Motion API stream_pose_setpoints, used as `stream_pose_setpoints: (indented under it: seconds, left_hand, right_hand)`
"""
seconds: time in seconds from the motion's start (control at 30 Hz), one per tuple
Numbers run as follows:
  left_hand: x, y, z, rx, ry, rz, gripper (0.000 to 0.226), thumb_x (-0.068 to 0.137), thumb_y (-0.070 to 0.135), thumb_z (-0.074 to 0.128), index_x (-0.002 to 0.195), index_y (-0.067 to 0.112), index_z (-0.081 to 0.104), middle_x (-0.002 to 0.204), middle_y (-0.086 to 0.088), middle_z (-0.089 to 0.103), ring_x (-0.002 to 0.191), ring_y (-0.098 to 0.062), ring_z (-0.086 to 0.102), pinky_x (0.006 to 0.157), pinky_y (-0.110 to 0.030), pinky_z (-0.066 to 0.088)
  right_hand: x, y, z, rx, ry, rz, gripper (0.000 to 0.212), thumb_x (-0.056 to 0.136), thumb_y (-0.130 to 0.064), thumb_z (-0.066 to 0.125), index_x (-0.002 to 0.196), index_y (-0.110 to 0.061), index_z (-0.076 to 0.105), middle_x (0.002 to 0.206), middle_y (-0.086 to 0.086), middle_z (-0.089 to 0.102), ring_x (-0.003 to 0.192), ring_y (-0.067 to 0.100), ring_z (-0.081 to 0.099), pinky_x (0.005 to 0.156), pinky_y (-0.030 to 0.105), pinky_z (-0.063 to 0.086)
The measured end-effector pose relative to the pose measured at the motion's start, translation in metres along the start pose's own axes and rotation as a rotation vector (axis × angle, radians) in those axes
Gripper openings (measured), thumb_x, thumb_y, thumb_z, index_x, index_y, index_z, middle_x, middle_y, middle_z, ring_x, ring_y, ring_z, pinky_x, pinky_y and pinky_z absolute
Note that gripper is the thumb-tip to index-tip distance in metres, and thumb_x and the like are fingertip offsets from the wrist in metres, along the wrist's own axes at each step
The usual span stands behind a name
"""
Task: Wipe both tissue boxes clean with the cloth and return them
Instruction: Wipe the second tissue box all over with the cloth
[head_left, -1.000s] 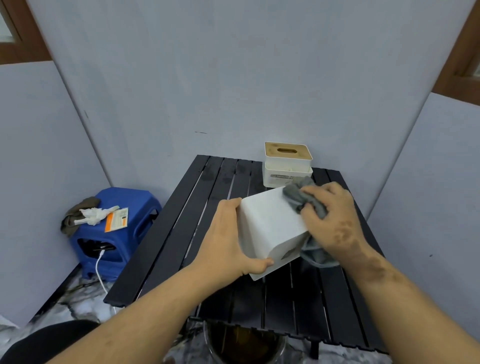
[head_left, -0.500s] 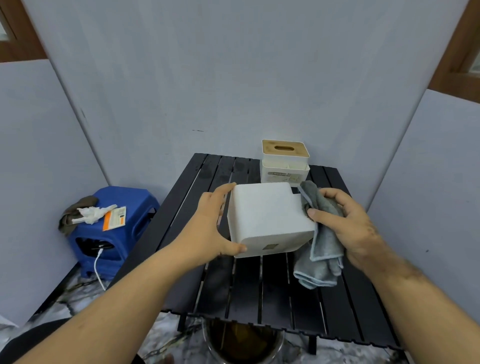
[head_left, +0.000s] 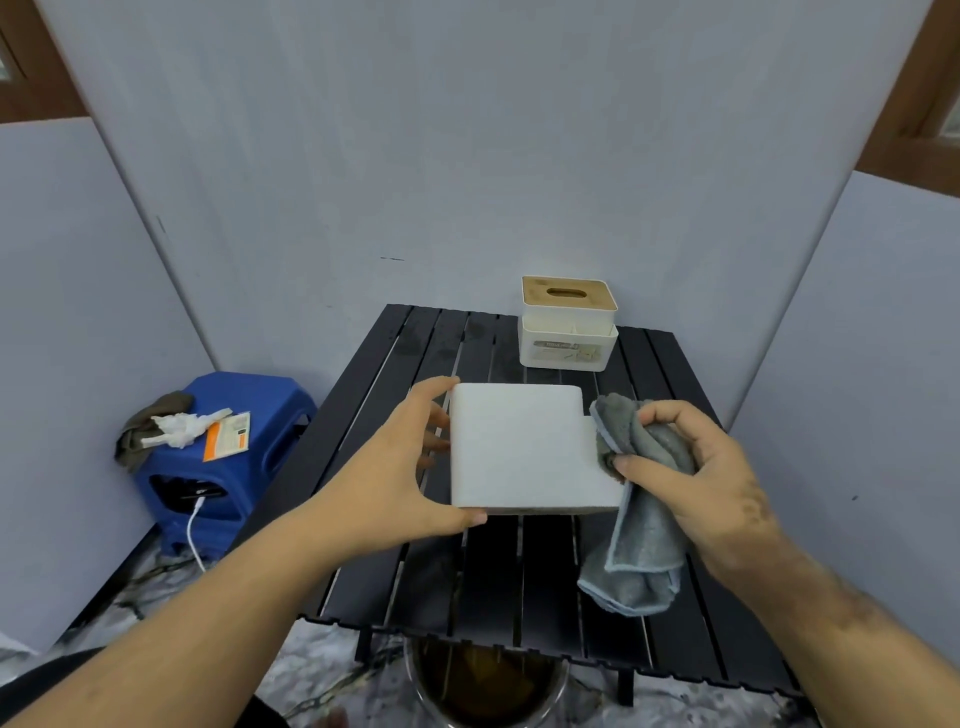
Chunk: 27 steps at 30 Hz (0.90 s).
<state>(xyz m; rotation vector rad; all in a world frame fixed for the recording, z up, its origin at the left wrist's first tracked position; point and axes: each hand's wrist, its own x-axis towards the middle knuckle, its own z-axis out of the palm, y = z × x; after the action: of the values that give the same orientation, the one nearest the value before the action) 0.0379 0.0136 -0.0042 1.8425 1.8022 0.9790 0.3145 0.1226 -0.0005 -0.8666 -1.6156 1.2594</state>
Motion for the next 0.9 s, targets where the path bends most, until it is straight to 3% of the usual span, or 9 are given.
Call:
stream_pose_setpoints:
  seconds: [0.17, 0.33, 0.4, 0.47, 0.57, 0.7, 0.9]
  left_hand:
    - [-0.003, -0.002, -0.013, 0.037, -0.069, 0.012, 0.113, 0.064, 0.043, 0.095, 0.141, 0.064, 0.015, 0.136, 0.031, 0.045, 0.114, 0.001, 0.061, 0.094, -0.021, 0.052]
    - [-0.003, -0.006, -0.016, 0.085, -0.098, -0.016, 0.123, 0.068, 0.036, 0.094, 0.145, 0.069, 0.005, 0.132, 0.027, 0.046, 0.100, -0.005, 0.063, 0.085, -0.031, 0.059]
    - [-0.005, -0.010, -0.016, 0.094, -0.116, -0.039, 0.132, 0.065, 0.035, 0.095, 0.150, 0.064, -0.002, 0.142, 0.028, 0.039, 0.112, 0.000, 0.057, 0.096, -0.028, 0.053]
    - [-0.009, -0.013, -0.017, 0.111, -0.138, -0.053, 0.140, 0.062, 0.037, 0.096, 0.150, 0.062, -0.011, 0.148, 0.037, 0.023, 0.131, 0.004, 0.039, 0.111, -0.027, 0.037]
    - [-0.011, -0.015, -0.017, 0.141, -0.136, -0.051, 0.142, 0.062, 0.042, 0.096, 0.146, 0.066, -0.016, 0.143, 0.046, 0.016, 0.137, 0.000, 0.034, 0.115, -0.034, 0.034]
    - [-0.012, -0.015, -0.018, 0.145, -0.084, -0.052, 0.138, 0.064, 0.037, 0.096, 0.149, 0.066, -0.009, 0.148, 0.029, 0.031, 0.131, -0.007, 0.048, 0.112, -0.042, 0.046]
    - [-0.008, -0.016, -0.016, 0.184, -0.024, -0.061, 0.125, 0.071, 0.041, 0.091, 0.152, 0.061, -0.002, 0.143, 0.021, 0.035, 0.123, -0.007, 0.051, 0.108, -0.047, 0.050]
  right_hand:
    - [0.010, 0.000, -0.018, -0.031, 0.014, 0.003, 0.033, 0.079, 0.001, 0.075, 0.091, -0.029, 0.070, 0.106, -0.012, 0.071, 0.094, 0.009, 0.069, 0.075, 0.017, 0.055]
    - [0.004, 0.008, -0.006, -0.086, -0.166, 0.048, 0.026, 0.081, -0.006, 0.076, 0.102, -0.020, 0.071, 0.102, -0.002, 0.072, 0.095, 0.020, 0.069, 0.080, 0.024, 0.057]
    - [-0.002, 0.010, 0.005, -0.101, -0.220, 0.037, 0.026, 0.079, -0.010, 0.078, 0.102, -0.020, 0.070, 0.102, 0.000, 0.072, 0.095, 0.019, 0.069, 0.084, 0.027, 0.057]
    - [-0.008, 0.012, 0.013, -0.116, -0.216, 0.029, 0.028, 0.077, -0.013, 0.080, 0.102, -0.021, 0.069, 0.101, -0.003, 0.072, 0.094, 0.014, 0.069, 0.083, 0.026, 0.056]
    - [-0.010, 0.014, 0.018, -0.142, -0.188, 0.030, 0.029, 0.076, -0.017, 0.082, 0.101, -0.025, 0.068, 0.098, -0.006, 0.072, 0.091, 0.010, 0.069, 0.081, 0.023, 0.055]
    - [-0.004, 0.017, 0.012, -0.188, -0.188, 0.049, 0.029, 0.075, -0.018, 0.084, 0.097, -0.029, 0.069, 0.098, -0.006, 0.071, 0.091, 0.013, 0.069, 0.085, 0.030, 0.056]
    - [0.014, 0.034, 0.003, -0.276, -0.153, 0.136, 0.027, 0.078, -0.015, 0.082, 0.098, -0.026, 0.068, 0.105, -0.007, 0.070, 0.094, 0.014, 0.068, 0.095, 0.042, 0.054]
